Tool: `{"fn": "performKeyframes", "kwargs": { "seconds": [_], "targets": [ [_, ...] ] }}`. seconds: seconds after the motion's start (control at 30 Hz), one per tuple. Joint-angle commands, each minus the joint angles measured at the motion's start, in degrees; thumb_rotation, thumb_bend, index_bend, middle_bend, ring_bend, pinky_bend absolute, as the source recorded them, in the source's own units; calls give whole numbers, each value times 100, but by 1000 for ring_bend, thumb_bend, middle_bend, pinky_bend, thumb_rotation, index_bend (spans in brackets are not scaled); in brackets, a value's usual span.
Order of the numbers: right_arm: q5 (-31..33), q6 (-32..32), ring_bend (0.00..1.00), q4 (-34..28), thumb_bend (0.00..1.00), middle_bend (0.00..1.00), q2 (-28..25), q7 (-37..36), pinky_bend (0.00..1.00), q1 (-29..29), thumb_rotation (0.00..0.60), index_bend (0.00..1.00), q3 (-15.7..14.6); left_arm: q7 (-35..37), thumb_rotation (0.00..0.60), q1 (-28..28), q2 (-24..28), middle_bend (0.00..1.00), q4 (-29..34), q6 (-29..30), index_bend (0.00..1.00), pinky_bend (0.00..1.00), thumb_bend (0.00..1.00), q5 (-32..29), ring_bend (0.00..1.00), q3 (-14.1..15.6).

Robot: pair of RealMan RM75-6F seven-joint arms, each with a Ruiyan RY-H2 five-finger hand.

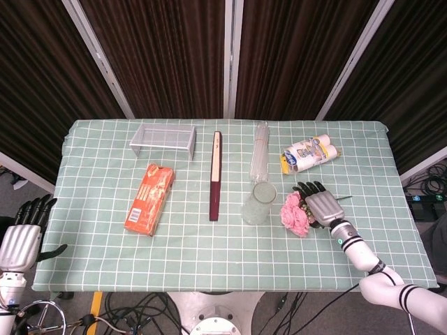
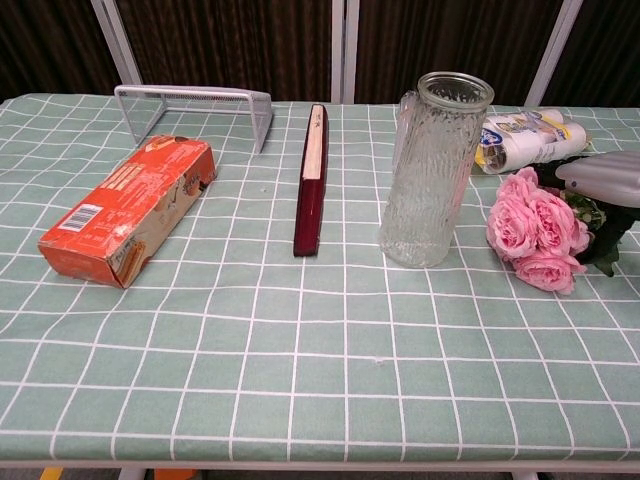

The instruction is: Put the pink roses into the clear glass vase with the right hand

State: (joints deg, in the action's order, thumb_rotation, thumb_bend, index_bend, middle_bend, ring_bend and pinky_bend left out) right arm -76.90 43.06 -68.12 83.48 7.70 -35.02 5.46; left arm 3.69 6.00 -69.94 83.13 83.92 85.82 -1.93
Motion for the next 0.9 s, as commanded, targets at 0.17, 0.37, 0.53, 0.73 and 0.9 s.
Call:
{"fn": "performKeyframes", "kwargs": {
  "seconds": [0.17,0.37,0.53,0.73,0.9],
  "targets": [
    [112,180,20,145,104,119,181,113,43,23,600,27,-14,71,600,-8,-3,17,-49,-20,75,70,0,-15,0,8],
    [152,291,213,234,152,241,225,148,370,29,600,301,-18,82,600,9,8,17,-42,-58,81,70,0,-17,0,11],
    [118,340,343,274,192,346,181,120,472,12,600,457,-37,89,600,10,46,17,11,-40,84,70,0,6,0,11],
    [30,648,376,-44,198,381,-167,-62,472,74,600,521,36,84,600,-19,88,18,42,-9,84,70,0,0,0,20],
    [61,961,376,-759,197,382,-864,-462,473,130,600,523,322,38,600,0,84,17,55,-37,84,70,0,12,0,25]
  ]
}}
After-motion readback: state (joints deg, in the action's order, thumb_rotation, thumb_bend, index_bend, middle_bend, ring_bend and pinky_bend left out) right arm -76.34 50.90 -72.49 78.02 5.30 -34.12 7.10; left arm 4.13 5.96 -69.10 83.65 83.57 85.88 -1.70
